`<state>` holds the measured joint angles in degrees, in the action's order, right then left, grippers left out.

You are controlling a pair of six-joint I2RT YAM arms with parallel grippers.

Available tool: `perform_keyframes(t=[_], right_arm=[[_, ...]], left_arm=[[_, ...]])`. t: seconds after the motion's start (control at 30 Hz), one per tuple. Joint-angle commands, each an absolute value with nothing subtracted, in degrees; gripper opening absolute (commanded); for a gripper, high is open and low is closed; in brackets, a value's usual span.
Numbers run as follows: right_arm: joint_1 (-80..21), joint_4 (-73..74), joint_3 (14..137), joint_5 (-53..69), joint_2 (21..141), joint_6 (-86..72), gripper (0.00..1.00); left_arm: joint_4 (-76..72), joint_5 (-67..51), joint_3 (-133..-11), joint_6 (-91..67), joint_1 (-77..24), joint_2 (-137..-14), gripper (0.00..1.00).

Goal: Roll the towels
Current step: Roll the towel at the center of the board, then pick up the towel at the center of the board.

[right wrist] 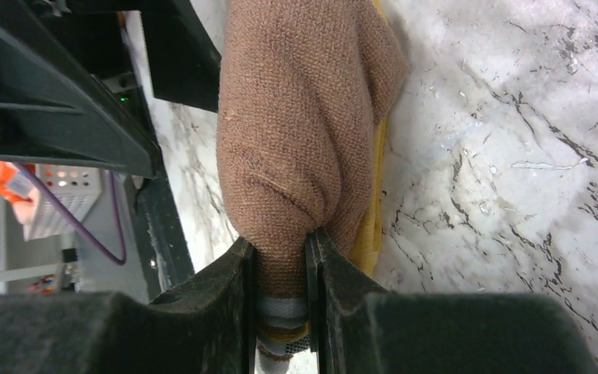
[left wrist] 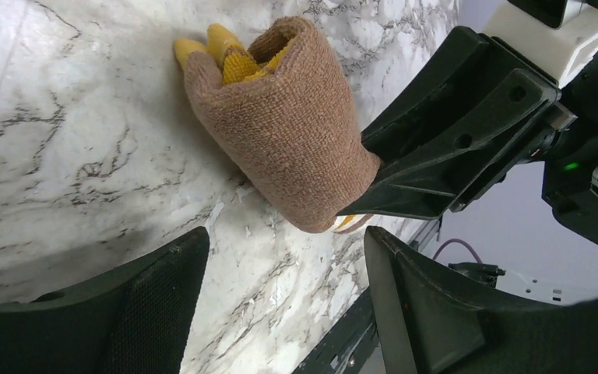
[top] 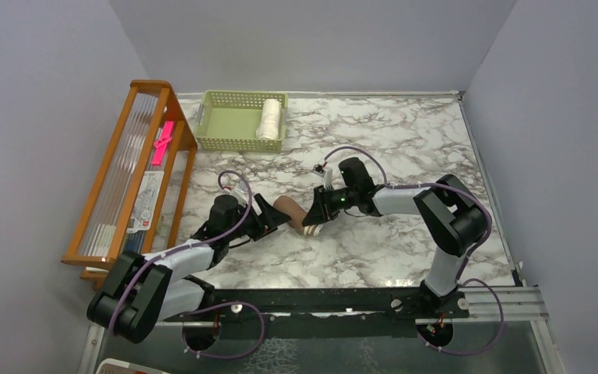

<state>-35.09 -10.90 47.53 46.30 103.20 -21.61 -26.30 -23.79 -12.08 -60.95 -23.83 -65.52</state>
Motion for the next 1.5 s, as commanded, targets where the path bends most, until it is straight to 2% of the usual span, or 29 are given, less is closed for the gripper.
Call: perform_keyframes(t=[0.0, 0.33, 0.67, 1.07, 1.13, 1.23, 1.37, 1.47], right_arm=[[-34.5, -17.7, 46.1, 52.4, 105.7, -28.8, 0.14], [-34.2, -22.2, 44.5, 54.5, 106.5, -33.3, 0.13], [-34.3, -23.9, 43.6, 55.1, 108.2, -33.5, 0.12], [-34.3, -20.0, 44.1, 54.7, 109.0, -29.2, 0.10], [-34.3, -20.0, 44.0, 54.7, 108.9, -29.1, 0.10], [-34.3, -20.0, 43.8, 54.5, 108.4, -28.7, 0.11], [-34.2, -19.0, 43.9, 53.4, 106.0, -27.1, 0.32], [-34.2, -14.4, 46.2, 51.8, 102.8, -23.6, 0.44]], left_arm=[[-37.1, -21.5, -11.8, -63.8, -24.7, -70.6, 0.76], [-50.7, -20.7, -12.3, -64.6, -25.7, -86.9, 0.75], [-65.7, -17.9, -9.3, -70.4, -27.3, -94.7, 0.70], [-94.4, -15.8, -8.8, -80.9, -29.3, -113.3, 0.66], [-95.5, -15.2, -8.9, -81.0, -29.9, -114.4, 0.60], [-94.9, -15.0, -9.2, -80.2, -30.3, -114.1, 0.45], [-86.9, -15.4, -11.0, -76.3, -30.3, -109.4, 0.25], [-72.7, -15.5, -14.5, -69.8, -30.2, -101.9, 0.19]])
